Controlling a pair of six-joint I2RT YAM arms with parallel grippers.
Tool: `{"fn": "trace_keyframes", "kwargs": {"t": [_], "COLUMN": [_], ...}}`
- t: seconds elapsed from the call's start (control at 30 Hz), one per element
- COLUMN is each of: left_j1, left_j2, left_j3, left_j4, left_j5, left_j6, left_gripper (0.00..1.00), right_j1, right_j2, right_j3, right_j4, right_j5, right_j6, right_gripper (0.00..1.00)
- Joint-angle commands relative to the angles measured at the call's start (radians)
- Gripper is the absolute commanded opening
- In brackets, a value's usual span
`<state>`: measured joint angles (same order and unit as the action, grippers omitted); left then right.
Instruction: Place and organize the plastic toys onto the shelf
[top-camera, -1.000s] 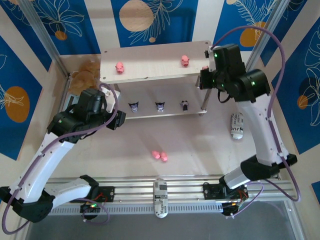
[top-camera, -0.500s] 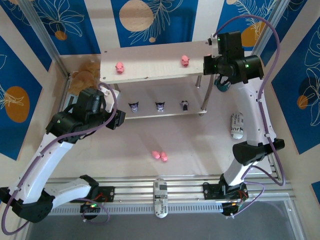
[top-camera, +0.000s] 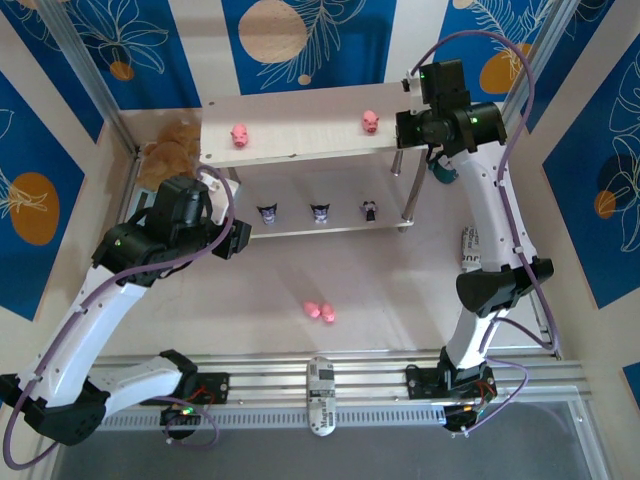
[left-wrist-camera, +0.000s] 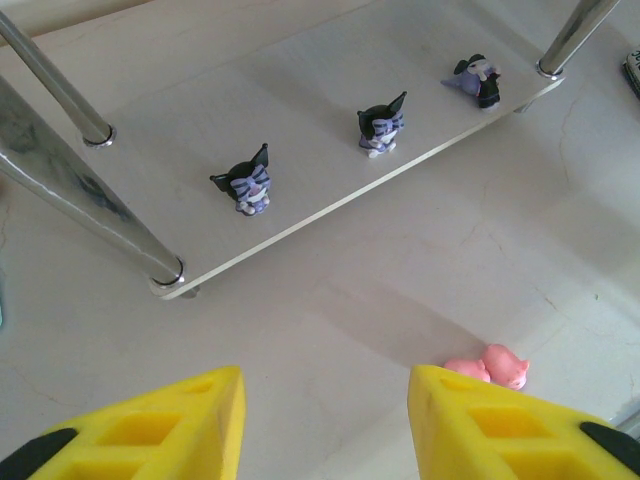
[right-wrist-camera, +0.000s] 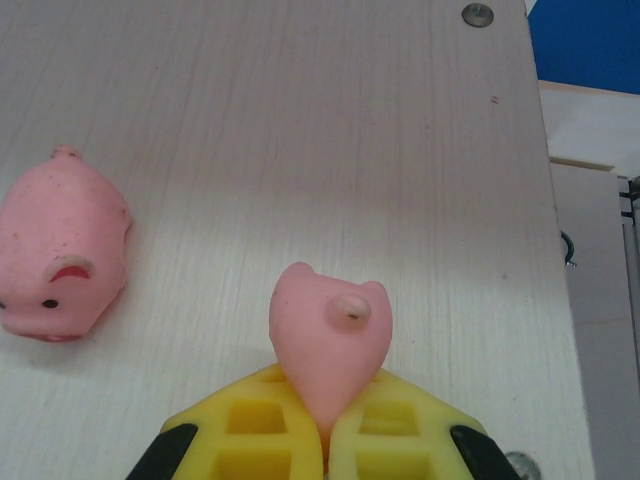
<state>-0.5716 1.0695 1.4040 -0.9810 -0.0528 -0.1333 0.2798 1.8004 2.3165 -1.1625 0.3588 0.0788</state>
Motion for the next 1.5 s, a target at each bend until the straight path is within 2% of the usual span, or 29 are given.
{"fn": "trace_keyframes", "kwargs": {"t": [0.0,0.07,0.2,0.33,0.77,0.93,1.2,1.27,1.47], "left_j1": [0.004,0.005,0.004,0.005,0.005,0.004,0.004,0.005,0.005], "left_j2": [0.005,0.008,0.009,0.008,0.012,0.011,0.015,0.014,0.014], "left_j3": [0.034,0.035,0.033,0.033,0.036,0.036,0.040,0.042,0.042], "left_j4": [-0.012,-0.012,-0.012,-0.013,-0.014,-0.015,-0.013,-0.014,-0.016], "left_j5": [-0.009,-0.010,-0.012,-0.015,-0.022,-0.022,-0.016,-0.015,-0.012], "left_j6": [-0.001,0.000,0.003,0.003,0.008,0.008,0.007,0.006,0.001], "left_gripper": [0.47,0.47,0.47,0.47,0.48,0.47,0.47,0.47,0.48], "right_j1": [-0.006,-0.005,-0.008,-0.010,-0.026,-0.036,-0.041,-0.045,-0.069], "right_j2": [0.033,0.048,0.071,0.083,0.084,0.067,0.042,0.030,-0.086], "right_j3": [0.046,0.060,0.071,0.072,0.069,0.054,0.050,0.051,0.015], "right_j4": [-0.004,-0.014,-0.025,-0.020,-0.014,-0.009,0.000,0.004,0.084], "right_j5": [-0.019,-0.020,-0.010,0.001,0.016,0.009,-0.016,-0.037,-0.215], "right_j6": [-0.023,-0.025,-0.030,-0.030,-0.031,-0.029,-0.024,-0.015,0.043], "right_gripper": [0.05,0.06,0.20,0.29,0.37,0.45,0.51,0.53,0.62]}}
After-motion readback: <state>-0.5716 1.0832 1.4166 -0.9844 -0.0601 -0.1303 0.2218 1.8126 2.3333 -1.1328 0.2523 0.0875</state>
